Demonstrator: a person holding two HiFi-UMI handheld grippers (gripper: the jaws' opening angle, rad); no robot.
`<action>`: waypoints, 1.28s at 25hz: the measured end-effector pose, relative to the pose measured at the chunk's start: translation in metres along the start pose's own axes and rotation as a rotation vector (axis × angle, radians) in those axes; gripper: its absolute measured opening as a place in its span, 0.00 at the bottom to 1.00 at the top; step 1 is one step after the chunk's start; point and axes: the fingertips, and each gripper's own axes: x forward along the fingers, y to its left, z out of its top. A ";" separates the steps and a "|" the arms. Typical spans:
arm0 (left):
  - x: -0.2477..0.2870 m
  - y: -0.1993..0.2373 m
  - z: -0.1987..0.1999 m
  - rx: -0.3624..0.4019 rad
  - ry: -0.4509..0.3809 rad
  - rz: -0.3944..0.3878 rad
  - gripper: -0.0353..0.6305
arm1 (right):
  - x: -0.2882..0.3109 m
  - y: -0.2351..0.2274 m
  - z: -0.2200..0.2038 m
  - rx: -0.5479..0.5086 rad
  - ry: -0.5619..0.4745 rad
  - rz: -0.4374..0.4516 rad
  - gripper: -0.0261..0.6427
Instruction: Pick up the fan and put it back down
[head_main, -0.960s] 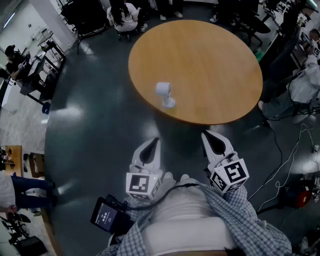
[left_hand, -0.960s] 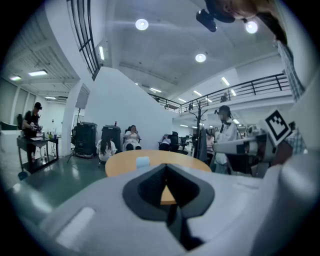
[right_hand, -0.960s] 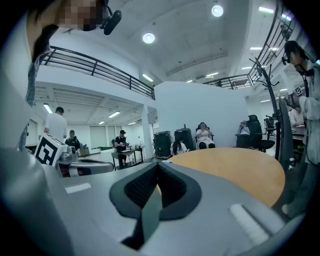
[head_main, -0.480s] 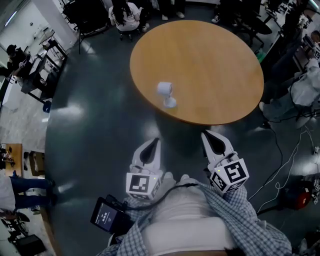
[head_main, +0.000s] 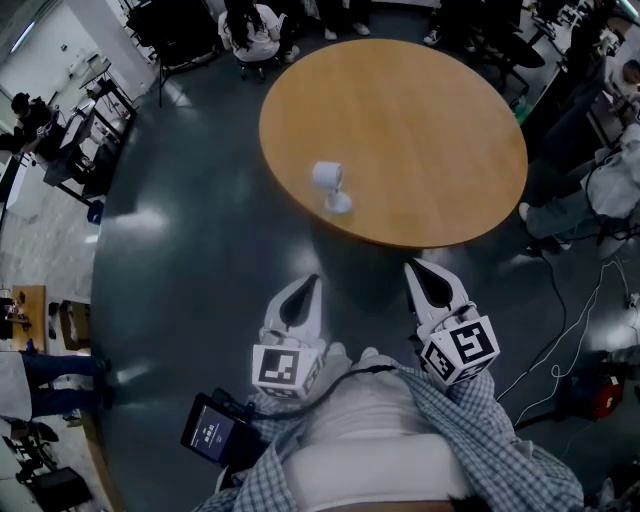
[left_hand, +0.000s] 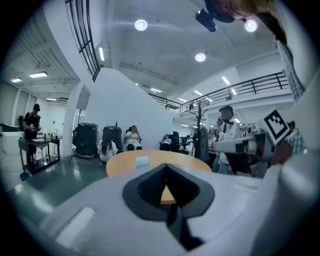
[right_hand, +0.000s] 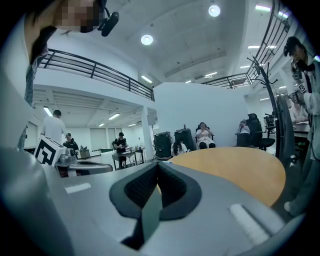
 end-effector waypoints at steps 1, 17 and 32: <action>-0.001 -0.001 -0.001 0.002 -0.001 0.002 0.05 | -0.001 0.000 0.000 0.000 -0.002 0.003 0.04; -0.004 -0.033 -0.003 0.005 -0.021 0.049 0.05 | -0.035 -0.023 0.000 -0.020 0.009 0.026 0.04; 0.080 0.010 0.008 0.039 -0.026 -0.019 0.05 | 0.028 -0.066 0.013 -0.023 0.008 -0.037 0.04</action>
